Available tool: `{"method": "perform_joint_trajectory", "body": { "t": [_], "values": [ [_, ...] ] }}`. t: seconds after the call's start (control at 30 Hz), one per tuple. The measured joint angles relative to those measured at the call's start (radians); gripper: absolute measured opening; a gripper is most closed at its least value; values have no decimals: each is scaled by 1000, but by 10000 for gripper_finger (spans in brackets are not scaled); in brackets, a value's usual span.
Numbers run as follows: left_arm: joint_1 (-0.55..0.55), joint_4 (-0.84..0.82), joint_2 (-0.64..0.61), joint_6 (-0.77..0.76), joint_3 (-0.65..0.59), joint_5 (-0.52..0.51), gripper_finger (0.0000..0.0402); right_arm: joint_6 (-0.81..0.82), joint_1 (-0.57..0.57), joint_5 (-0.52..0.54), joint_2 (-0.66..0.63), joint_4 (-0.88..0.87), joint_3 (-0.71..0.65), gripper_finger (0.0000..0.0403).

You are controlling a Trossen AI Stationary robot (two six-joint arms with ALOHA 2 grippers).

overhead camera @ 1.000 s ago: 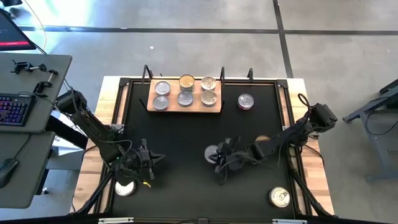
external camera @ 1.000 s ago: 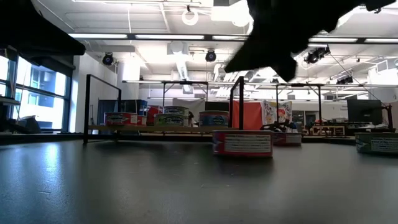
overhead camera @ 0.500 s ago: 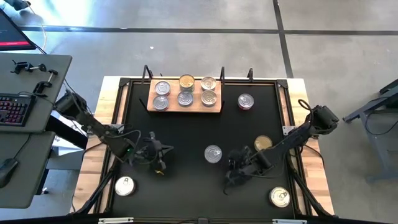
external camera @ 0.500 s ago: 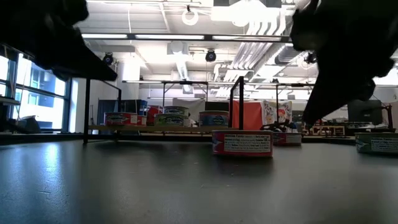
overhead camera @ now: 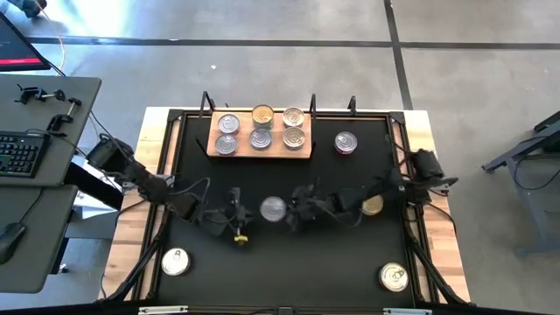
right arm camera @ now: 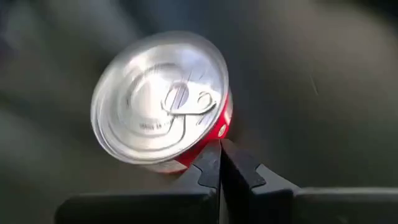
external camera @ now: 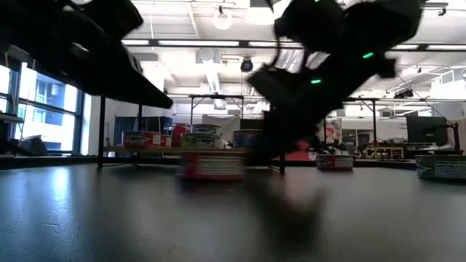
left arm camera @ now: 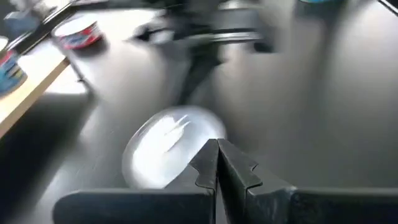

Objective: Stack canned seafood by type on shelf
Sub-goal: Stack the red tuna can on top of the red can on the shelf

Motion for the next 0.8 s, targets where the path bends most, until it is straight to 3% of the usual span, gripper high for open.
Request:
{"method": "perform_joint_trajectory", "body": {
  "t": [0.1, 0.2, 0.43, 0.63, 0.8],
  "values": [
    [-43, -23, 0, 69, 20, 1, 0, -106, -46, -18, 59, 227, 1, 0],
    [-73, -48, 0, 98, 39, -1, 0, -146, -64, -37, 106, 347, 1, 0],
    [-95, -222, -1, 91, 73, 10, 39, -145, -34, -72, 128, 306, 0, 0],
    [-52, -368, 0, 326, 68, 2, 120, -134, 5, -62, 128, 296, 0, 0],
    [-22, -408, 0, 393, 67, -11, 159, -92, 65, -15, 128, 292, 0, 0]
  ]
}}
